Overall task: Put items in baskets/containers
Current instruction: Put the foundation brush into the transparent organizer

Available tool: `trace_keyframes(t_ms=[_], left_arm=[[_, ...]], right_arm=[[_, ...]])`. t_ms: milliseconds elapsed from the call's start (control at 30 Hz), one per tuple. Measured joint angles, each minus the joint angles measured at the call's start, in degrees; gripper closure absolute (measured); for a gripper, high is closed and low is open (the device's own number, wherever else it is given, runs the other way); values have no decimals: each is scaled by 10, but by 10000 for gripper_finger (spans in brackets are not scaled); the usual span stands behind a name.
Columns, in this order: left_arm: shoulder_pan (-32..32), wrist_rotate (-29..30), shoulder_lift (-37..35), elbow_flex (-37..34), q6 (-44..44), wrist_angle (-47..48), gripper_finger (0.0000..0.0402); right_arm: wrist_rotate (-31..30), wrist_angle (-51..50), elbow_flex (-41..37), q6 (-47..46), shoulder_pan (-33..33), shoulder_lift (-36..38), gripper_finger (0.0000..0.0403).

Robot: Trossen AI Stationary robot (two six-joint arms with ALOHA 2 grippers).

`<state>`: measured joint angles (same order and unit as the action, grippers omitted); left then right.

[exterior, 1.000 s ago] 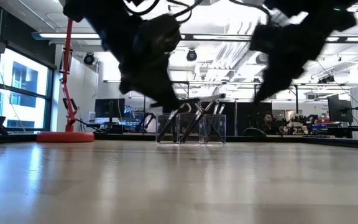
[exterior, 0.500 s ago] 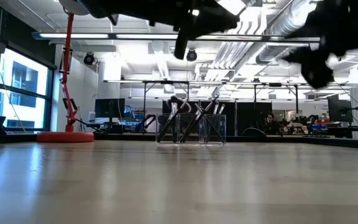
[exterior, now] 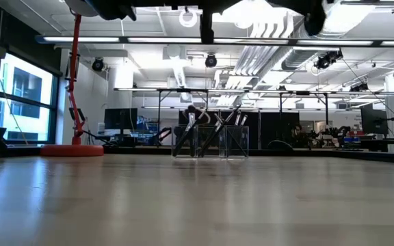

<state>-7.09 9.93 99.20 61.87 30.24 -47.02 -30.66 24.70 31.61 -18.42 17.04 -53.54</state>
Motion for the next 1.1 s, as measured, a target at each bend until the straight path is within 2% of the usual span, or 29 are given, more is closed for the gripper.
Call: trace_keyframes(t_ms=[100, 233, 533, 667, 933, 1100], left_arm=[[0, 4, 0, 0, 0, -1, 385], [0, 7, -1, 0, 0, -3, 385], [0, -2, 0, 0, -3, 6, 385], [0, -3, 0, 0, -4, 7, 385], [0, -2, 0, 0, -15, 7, 385], [0, -2, 0, 0, -15, 7, 385]], right_arm=[[26, -4, 29, 3, -15, -38, 238], [30, 0, 46, 0, -28, -59, 238], [66, -28, 42, 4, -36, -42, 238], [41, -44, 42, 5, -36, -31, 235], [83, -48, 42, 3, -36, -30, 210], [87, -47, 41, -8, -36, -30, 195]])
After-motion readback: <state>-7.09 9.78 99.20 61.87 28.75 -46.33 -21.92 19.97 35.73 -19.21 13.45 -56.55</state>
